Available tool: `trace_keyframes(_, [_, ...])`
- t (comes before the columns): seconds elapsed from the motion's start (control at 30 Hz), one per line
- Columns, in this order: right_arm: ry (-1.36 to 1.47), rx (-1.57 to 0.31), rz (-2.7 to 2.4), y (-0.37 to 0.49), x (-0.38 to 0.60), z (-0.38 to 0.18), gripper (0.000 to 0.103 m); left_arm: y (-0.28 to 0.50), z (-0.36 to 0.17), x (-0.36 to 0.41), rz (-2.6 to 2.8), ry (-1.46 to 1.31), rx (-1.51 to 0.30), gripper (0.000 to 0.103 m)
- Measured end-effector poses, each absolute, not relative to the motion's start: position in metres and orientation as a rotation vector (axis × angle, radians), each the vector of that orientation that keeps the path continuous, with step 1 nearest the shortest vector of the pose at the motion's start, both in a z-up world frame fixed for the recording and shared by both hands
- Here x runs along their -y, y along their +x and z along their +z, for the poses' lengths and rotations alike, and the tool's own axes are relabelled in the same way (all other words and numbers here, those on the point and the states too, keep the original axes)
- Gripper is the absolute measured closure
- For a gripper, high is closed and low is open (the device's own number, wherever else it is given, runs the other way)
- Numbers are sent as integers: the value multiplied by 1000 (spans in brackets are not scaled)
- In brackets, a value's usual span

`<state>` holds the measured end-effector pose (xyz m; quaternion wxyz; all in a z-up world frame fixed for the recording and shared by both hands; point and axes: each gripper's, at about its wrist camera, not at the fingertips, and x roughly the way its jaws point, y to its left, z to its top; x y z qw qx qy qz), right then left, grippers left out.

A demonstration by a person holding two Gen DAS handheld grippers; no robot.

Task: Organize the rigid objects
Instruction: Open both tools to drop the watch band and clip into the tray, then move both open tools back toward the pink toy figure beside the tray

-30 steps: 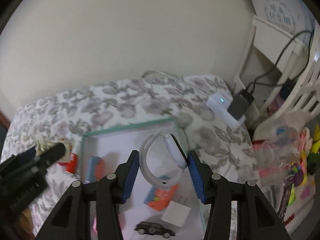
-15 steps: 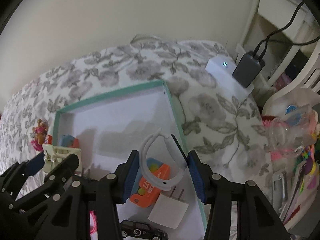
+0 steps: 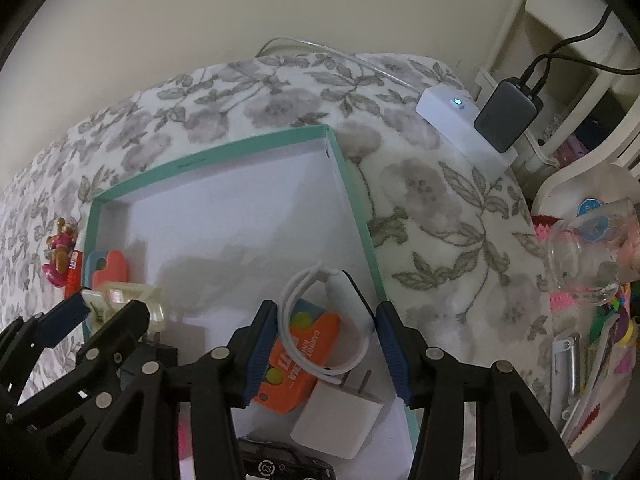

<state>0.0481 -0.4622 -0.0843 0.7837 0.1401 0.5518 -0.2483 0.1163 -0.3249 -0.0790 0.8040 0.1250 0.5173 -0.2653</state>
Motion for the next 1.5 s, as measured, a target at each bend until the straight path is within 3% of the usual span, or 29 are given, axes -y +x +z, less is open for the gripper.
trace_keyframes(0.4, [287, -1084, -532, 47, 456, -38, 47, 121, -40, 310, -588, 200, -1080, 37])
trace_keyframes(0.53, [261, -1031, -531, 46, 449, -15, 40, 126, -23, 296, -576, 163, -1057, 30])
trace_keyframes(0.7, [264, -996, -516, 47, 439, 1, 38, 146, -15, 265, -523, 120, -1055, 24])
trace_keyframes(0.87, [244, -1002, -480, 58, 421, 1, 36, 169, -15, 222, -412, 42, -1062, 23])
trace_keyframes(0.97, [222, -1009, -432, 69, 403, -1, 35, 181, -16, 194, -348, 8, -1060, 15])
trace_keyframes(1.1, [216, -1005, -369, 81, 382, -1, 24, 193, -17, 157, -271, -58, -1070, 12])
trace_keyframes(1.5, [155, -1043, -300, 107, 336, -14, 14, 214, -27, 71, -121, -182, -1080, 3])
